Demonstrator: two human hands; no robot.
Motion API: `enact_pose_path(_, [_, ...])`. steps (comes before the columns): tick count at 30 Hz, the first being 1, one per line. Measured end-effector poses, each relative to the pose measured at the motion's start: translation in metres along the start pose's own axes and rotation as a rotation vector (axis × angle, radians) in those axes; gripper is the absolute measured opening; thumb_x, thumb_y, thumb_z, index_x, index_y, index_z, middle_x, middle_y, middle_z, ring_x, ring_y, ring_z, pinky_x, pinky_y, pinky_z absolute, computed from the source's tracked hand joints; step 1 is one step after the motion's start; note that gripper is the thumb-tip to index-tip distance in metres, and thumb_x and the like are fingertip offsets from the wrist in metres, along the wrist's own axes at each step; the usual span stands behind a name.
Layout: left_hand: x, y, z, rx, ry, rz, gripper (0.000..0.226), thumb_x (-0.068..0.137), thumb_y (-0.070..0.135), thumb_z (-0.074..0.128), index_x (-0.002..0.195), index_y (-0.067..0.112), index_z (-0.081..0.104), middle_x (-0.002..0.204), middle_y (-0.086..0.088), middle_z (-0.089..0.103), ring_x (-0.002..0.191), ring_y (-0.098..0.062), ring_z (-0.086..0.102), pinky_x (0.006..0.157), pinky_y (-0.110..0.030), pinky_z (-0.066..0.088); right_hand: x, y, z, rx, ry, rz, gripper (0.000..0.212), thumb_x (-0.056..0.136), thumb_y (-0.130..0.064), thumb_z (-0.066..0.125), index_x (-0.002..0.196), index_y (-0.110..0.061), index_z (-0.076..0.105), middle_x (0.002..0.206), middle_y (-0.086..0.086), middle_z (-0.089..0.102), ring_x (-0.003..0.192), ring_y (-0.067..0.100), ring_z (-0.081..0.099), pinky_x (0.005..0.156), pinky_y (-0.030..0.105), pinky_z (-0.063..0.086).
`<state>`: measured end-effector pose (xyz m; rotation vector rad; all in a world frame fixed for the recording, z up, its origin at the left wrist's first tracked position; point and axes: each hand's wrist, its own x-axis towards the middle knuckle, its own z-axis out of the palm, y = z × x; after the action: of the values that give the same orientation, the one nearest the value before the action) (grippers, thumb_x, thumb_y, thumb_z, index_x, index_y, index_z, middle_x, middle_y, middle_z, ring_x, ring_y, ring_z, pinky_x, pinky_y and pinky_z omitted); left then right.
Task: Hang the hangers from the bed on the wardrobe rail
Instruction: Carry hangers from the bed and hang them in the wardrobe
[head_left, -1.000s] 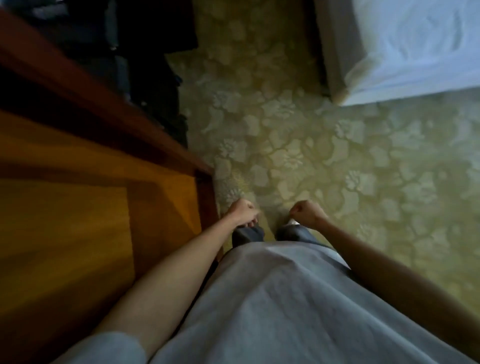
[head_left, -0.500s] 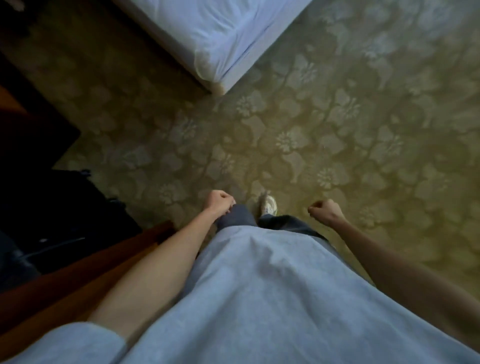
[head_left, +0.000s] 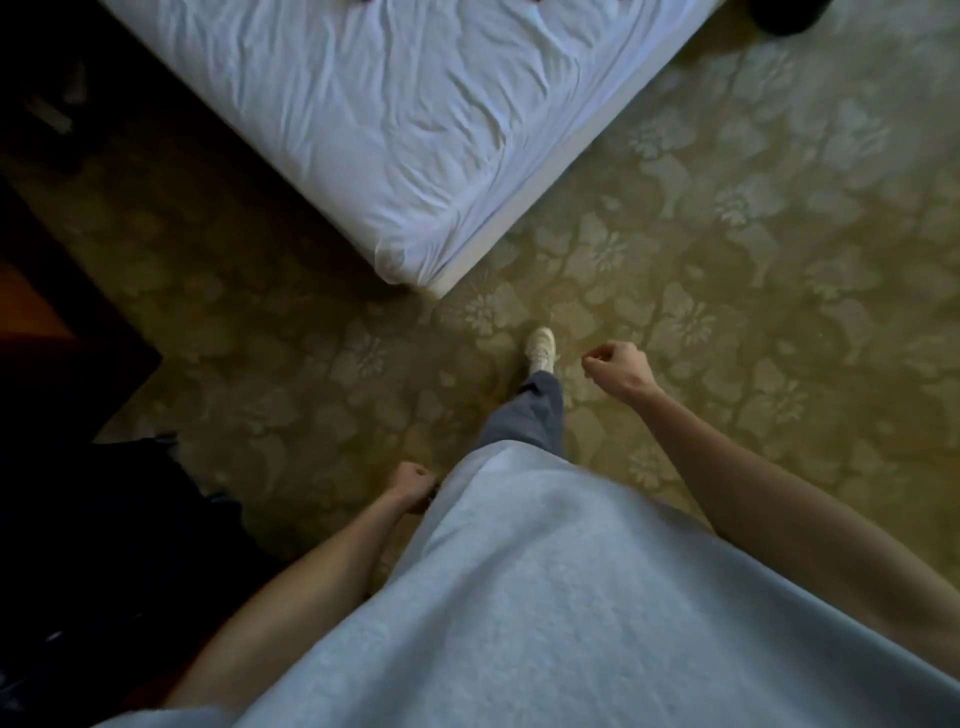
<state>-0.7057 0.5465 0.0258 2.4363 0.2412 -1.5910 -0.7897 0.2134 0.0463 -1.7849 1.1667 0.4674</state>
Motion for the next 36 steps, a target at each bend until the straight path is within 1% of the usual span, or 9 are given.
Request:
enact_pose_path(3, [0.02, 0.095, -0.028, 0.005, 0.023, 0.063, 0.044, 0.091, 0.003, 0.056, 0.051, 0.015, 0.04, 0.056, -0.003, 0.038, 0.053, -0.013, 0.03, 0.047, -0.026, 0.026, 0.034, -0.014, -0.049, -0.032, 0.0, 0.069, 0.022, 0.088, -0.02, 0.061, 0.096, -0.008, 0.077, 0.091, 0.008, 0.073, 0.087, 0.023, 0.067, 0.072, 0.027, 0.048])
enact_pose_path(7, [0.041, 0.242, -0.061, -0.042, 0.034, 0.167, 0.025, 0.09, 0.008, 0.061, 0.066, 0.01, 0.067, 0.066, -0.006, 0.063, 0.053, -0.015, 0.053, 0.047, -0.021, 0.04, 0.072, -0.008, -0.111, -0.039, 0.027, 0.176, 0.021, 0.088, -0.018, 0.06, 0.089, -0.004, 0.076, 0.088, 0.013, 0.075, 0.08, 0.025, 0.066, 0.067, 0.03, 0.048])
enact_pose_path(12, [0.045, 0.421, -0.094, -0.042, -0.035, 0.371, 0.017, 0.093, 0.016, 0.062, 0.083, 0.009, 0.075, 0.07, -0.003, 0.072, 0.058, -0.014, 0.063, 0.052, -0.024, 0.051, 0.103, 0.019, -0.178, -0.005, 0.051, 0.389, 0.024, 0.09, -0.017, 0.06, 0.085, 0.0, 0.076, 0.085, 0.018, 0.073, 0.083, 0.033, 0.066, 0.07, 0.033, 0.047])
enact_pose_path(15, [0.05, 0.512, -0.103, -0.005, -0.065, 0.453, 0.017, 0.096, 0.019, 0.06, 0.092, 0.009, 0.074, 0.079, -0.003, 0.073, 0.064, -0.013, 0.065, 0.062, -0.025, 0.054, 0.129, 0.032, -0.213, 0.053, 0.058, 0.484, 0.023, 0.089, -0.018, 0.061, 0.08, -0.002, 0.076, 0.076, 0.014, 0.073, 0.079, 0.034, 0.069, 0.075, 0.04, 0.057])
enact_pose_path(19, [0.07, 0.608, -0.115, 0.045, -0.08, 0.472, 0.017, 0.1, 0.02, 0.057, 0.102, 0.011, 0.071, 0.086, -0.003, 0.072, 0.071, -0.013, 0.067, 0.064, -0.023, 0.055, 0.181, 0.025, -0.266, 0.078, 0.02, 0.558, 0.024, 0.092, -0.016, 0.059, 0.083, 0.001, 0.074, 0.07, 0.011, 0.069, 0.063, 0.024, 0.061, 0.053, 0.025, 0.046])
enact_pose_path(23, [0.085, 0.664, -0.133, 0.057, -0.048, 0.361, 0.018, 0.101, 0.017, 0.056, 0.101, 0.007, 0.071, 0.086, -0.006, 0.071, 0.068, -0.014, 0.065, 0.058, -0.021, 0.051, 0.258, -0.002, -0.333, 0.054, -0.01, 0.541, 0.032, 0.09, -0.022, 0.06, 0.093, 0.007, 0.074, 0.095, 0.023, 0.074, 0.076, 0.031, 0.065, 0.061, 0.032, 0.044])
enact_pose_path(25, [0.091, 0.681, -0.142, 0.058, -0.034, 0.295, 0.017, 0.099, 0.015, 0.058, 0.097, 0.006, 0.071, 0.079, -0.007, 0.071, 0.062, -0.014, 0.063, 0.053, -0.021, 0.05, 0.299, -0.032, -0.368, 0.024, -0.019, 0.485, 0.031, 0.09, -0.021, 0.06, 0.088, 0.006, 0.075, 0.092, 0.024, 0.074, 0.075, 0.031, 0.065, 0.066, 0.035, 0.05])
enact_pose_path(31, [0.096, 0.706, -0.171, 0.078, 0.052, 0.168, 0.038, 0.093, 0.01, 0.057, 0.056, 0.016, 0.057, 0.042, 0.008, 0.051, 0.039, -0.005, 0.046, 0.036, -0.014, 0.032, 0.414, -0.144, -0.441, 0.037, -0.033, 0.263, 0.024, 0.091, -0.021, 0.059, 0.09, -0.003, 0.076, 0.088, 0.014, 0.076, 0.084, 0.028, 0.073, 0.078, 0.039, 0.06])
enact_pose_path(36, [0.117, 0.737, -0.19, -0.039, 0.059, 0.066, 0.03, 0.092, 0.014, 0.061, 0.063, 0.014, 0.066, 0.045, 0.01, 0.058, 0.039, -0.003, 0.054, 0.034, -0.009, 0.036, 0.502, -0.25, -0.488, -0.016, -0.06, 0.076, 0.026, 0.09, -0.019, 0.057, 0.097, -0.001, 0.075, 0.092, 0.015, 0.075, 0.078, 0.023, 0.068, 0.079, 0.041, 0.059])
